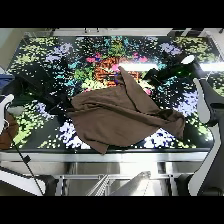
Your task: Fold the shirts.
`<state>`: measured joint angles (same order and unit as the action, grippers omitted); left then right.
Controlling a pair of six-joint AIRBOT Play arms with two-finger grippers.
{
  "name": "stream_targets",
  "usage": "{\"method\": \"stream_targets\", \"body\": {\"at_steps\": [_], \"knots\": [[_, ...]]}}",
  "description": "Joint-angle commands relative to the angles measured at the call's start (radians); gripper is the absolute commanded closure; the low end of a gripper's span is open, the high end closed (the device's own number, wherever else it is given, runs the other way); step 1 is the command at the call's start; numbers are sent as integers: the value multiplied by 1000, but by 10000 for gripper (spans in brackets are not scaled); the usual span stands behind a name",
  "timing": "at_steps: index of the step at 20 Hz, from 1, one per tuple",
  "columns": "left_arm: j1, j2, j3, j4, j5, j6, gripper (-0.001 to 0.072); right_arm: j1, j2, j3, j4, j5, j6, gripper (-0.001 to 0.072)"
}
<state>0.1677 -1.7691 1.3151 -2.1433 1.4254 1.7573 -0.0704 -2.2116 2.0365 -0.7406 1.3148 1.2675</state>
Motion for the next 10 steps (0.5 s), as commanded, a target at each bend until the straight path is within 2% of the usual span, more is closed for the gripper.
{"method": "stream_targets", "body": {"at_steps": [1, 5, 6, 10], "knots": [[-31, -6, -67, -84, -129, 14, -13, 31, -11, 8, 15, 11, -20, 107], [-77, -71, 24, -110, -142, 22, -4, 63, -9, 8, 10, 83, -19, 110], [-88, -84, 54, -110, -140, 22, -3, 74, -9, 8, -11, 99, -19, 134], [-117, -100, 125, -109, -127, 22, 5, 107, -7, 8, -31, 95, -19, 140]]}}
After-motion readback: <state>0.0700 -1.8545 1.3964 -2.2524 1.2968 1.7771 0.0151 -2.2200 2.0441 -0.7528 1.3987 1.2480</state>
